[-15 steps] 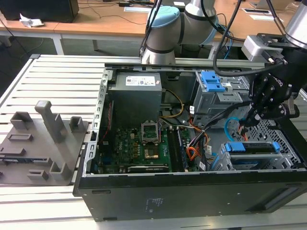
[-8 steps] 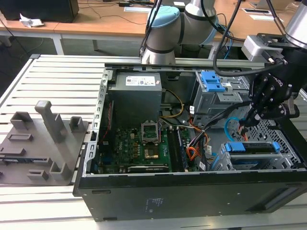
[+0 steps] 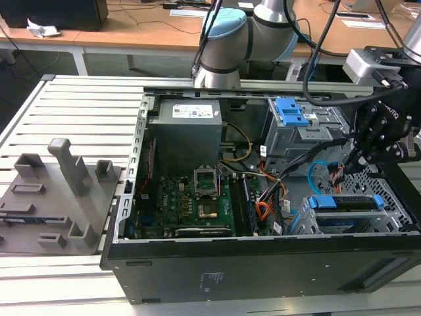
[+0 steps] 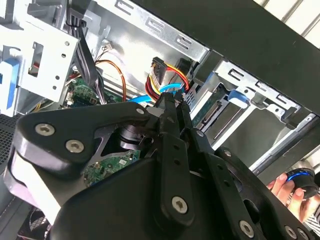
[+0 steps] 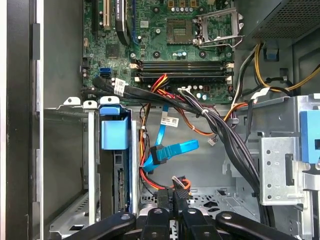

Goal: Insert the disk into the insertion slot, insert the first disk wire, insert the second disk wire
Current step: 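Insert the first disk wire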

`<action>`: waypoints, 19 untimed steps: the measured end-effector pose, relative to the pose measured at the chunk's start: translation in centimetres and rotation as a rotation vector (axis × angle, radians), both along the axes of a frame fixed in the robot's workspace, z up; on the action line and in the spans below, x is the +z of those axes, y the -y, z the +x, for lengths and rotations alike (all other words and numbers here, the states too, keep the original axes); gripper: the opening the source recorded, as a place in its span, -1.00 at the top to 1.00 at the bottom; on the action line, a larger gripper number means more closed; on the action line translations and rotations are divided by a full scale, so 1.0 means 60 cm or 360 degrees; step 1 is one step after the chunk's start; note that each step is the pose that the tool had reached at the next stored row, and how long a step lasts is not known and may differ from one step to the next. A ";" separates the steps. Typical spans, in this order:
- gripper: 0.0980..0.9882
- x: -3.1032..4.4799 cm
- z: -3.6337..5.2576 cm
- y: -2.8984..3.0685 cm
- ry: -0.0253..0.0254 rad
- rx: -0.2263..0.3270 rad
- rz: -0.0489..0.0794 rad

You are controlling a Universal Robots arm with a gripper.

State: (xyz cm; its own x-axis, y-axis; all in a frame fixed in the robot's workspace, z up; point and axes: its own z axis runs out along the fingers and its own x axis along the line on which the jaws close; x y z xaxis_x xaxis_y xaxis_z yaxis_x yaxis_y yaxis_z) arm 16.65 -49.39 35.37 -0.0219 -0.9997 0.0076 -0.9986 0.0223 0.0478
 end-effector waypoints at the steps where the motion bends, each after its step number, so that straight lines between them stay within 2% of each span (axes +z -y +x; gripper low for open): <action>1: 0.85 0.000 0.000 0.0003 0.00001 0.0000 0.0000; 3: 0.85 0.000 0.000 0.0032 0.00001 0.0000 0.0000; 5: 0.85 0.000 0.000 0.0140 0.00001 0.0000 0.0000; 12: 0.85 0.000 0.000 0.0352 0.00001 0.0000 0.0000; 19: 0.85 0.000 0.000 0.0503 0.00000 0.0000 0.0000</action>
